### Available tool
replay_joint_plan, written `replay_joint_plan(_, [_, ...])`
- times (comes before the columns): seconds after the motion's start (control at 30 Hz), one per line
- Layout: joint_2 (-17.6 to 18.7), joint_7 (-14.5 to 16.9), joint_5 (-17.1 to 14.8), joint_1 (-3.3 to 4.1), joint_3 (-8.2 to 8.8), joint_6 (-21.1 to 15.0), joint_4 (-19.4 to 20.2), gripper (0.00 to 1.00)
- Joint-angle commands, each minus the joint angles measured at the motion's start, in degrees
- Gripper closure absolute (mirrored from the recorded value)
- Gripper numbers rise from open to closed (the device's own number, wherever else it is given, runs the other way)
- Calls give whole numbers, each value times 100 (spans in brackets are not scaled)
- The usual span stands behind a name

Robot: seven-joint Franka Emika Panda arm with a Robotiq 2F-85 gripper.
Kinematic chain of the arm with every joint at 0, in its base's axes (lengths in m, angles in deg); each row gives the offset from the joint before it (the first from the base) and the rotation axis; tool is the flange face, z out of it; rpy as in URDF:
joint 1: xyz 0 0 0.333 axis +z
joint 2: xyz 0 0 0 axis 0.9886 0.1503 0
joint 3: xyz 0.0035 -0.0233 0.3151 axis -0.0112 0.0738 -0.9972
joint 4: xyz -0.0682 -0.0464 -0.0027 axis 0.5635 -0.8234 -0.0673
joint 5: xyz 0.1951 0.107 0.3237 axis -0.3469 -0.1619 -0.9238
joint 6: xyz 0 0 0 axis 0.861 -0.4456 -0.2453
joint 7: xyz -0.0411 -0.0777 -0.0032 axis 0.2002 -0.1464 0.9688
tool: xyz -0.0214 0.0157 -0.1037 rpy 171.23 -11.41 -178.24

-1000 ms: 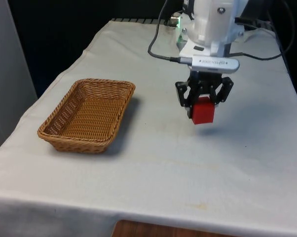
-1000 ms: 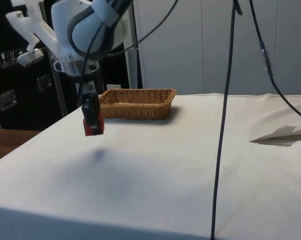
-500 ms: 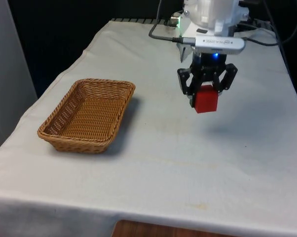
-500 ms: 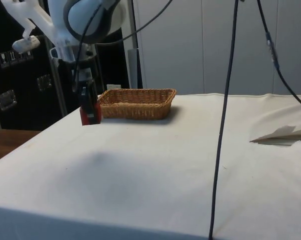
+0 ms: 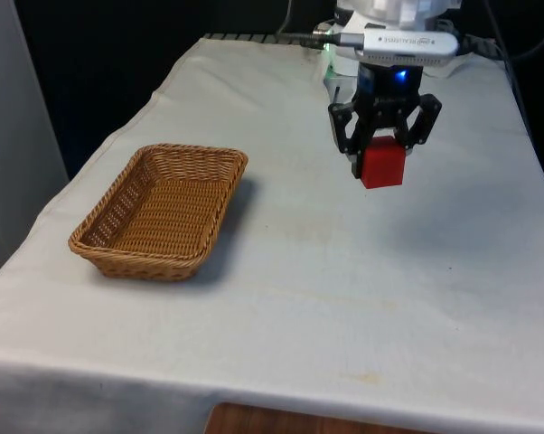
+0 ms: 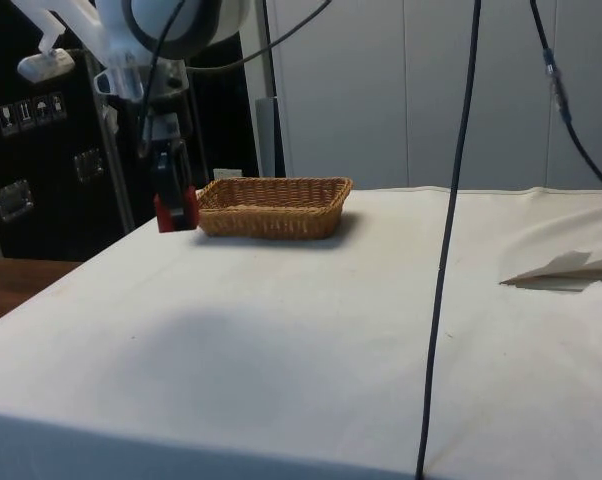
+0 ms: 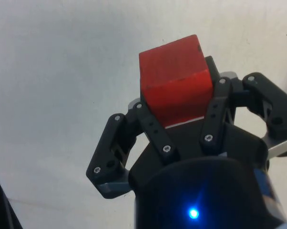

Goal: Pick up the cube and place it into the basket.

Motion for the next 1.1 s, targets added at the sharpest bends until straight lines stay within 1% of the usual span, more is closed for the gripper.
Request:
replay_joint_plan(0.0, [-23,0,0,0,0,6,23,100])
replay_joint_plan(0.27, [-11,0,0,0,0,0,11,100])
replay_joint_plan(0.43, [-74,46,-6,-40,29,46,11,100])
replay_joint_plan(0.47, [-23,11,0,-17,29,6,-11,100])
replay_joint_plan(0.5, [-86,57,-6,-40,40,52,17,100])
replay_joint_plan(0.6, [-149,115,-23,-74,74,103,23,100])
replay_joint_plan(0.67, [-166,132,-23,-80,80,120,23,100])
replay_joint_plan(0.77, [-218,189,-46,-103,132,160,40,100])
replay_joint_plan(0.8, [-178,143,-11,-74,149,160,6,100])
replay_joint_plan(0.83, [-229,201,-52,-109,143,160,46,100])
replay_joint_plan(1.07, [-241,321,-132,-172,218,178,46,100])
